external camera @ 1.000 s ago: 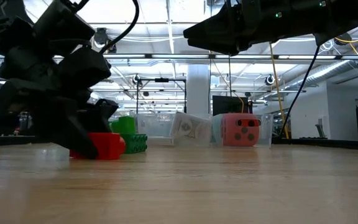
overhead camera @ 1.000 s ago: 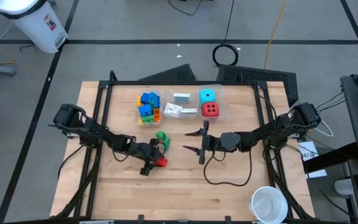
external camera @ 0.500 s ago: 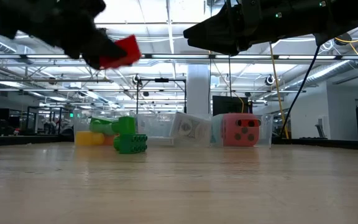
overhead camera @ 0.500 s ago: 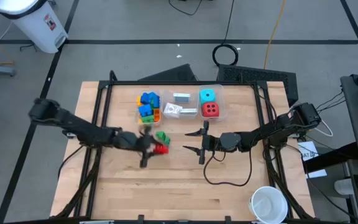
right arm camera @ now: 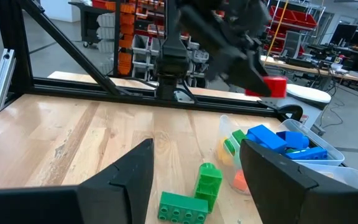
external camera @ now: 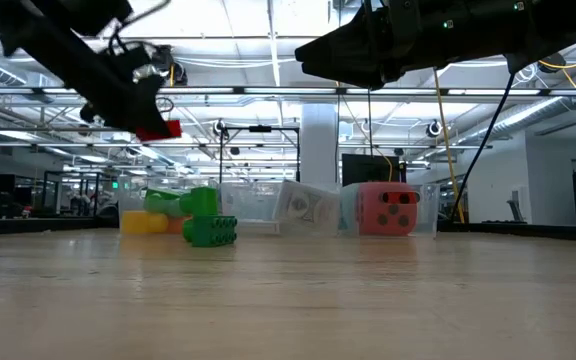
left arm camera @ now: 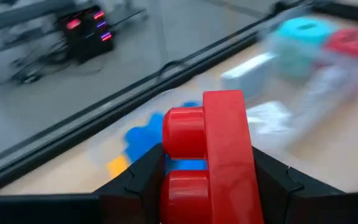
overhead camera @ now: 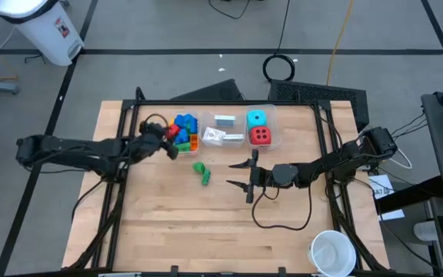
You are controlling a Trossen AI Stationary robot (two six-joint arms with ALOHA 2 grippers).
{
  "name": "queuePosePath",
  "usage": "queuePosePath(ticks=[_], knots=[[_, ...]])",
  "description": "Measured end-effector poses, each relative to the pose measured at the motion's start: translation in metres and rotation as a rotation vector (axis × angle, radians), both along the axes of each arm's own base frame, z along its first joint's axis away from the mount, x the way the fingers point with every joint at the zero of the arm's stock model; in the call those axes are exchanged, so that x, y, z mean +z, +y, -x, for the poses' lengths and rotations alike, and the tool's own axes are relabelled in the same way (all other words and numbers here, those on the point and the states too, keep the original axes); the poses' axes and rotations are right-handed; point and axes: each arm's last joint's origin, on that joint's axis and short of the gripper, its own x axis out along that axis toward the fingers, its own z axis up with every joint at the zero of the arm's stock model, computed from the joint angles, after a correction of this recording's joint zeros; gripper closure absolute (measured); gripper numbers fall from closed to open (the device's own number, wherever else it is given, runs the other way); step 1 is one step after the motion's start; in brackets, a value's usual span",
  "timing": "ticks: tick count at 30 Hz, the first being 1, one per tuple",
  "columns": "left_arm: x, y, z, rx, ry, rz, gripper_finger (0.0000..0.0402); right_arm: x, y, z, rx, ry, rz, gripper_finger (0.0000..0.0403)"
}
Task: Pick & Place Toys
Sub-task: Put the red game piece into the left transparent bin, then put the green game piece into the left transparent bin
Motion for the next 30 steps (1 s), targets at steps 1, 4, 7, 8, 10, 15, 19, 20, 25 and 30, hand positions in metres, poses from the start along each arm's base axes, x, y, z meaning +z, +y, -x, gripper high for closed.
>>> queuePosePath(ticks=[1, 4, 7, 8, 10, 15, 19, 20, 25, 30], knots=[[-0.003, 0.006, 0.0, 0.037, 0.015, 0.006, 0.0231, 0.0, 0.0, 0.0, 0.0, 0.0, 0.0, 0.0195], [-0.013, 0.024, -0.004, 0.143, 0.037, 0.035, 0.0231, 0.0, 0.0, 0.0, 0.0, 0.0, 0.0, 0.0195], [-0.02, 0.04, -0.011, 0.187, 0.008, 0.076, 0.0231, 0.0, 0.0, 0.0, -0.001, -0.001, 0.0, 0.0195], [-0.023, 0.044, -0.015, 0.187, -0.008, 0.091, 0.0231, 0.0, 0.0, 0.0, -0.001, -0.001, 0.0, 0.0195], [-0.029, 0.054, -0.021, 0.195, -0.028, 0.108, 0.0231, 0.0, 0.0, 0.0, -0.002, -0.001, 0.0, 0.0195], [-0.044, 0.073, -0.032, 0.246, -0.067, 0.104, 0.0208, 0.0, 0.0, 0.0, -0.002, -0.001, 0.0, 0.0195], [-0.051, 0.081, -0.034, 0.265, -0.063, 0.114, 0.0129, 0.0, 0.0, 0.0, -0.002, -0.001, 0.0, 0.0195], [-0.052, 0.082, -0.034, 0.265, -0.058, 0.118, 0.011, 0.0, 0.0, 0.0, -0.002, -0.001, 0.0, 0.0195], [-0.046, 0.08, -0.034, 0.161, -0.055, 0.125, 0.0036, 0.0, 0.0, 0.0, -0.003, 0.0, 0.0, 0.0195], [-0.026, 0.07, -0.031, 0.029, -0.139, 0.126, 0.0006, 0.0, 0.0, 0.0, -0.003, 0.0, 0.0, 0.0195]])
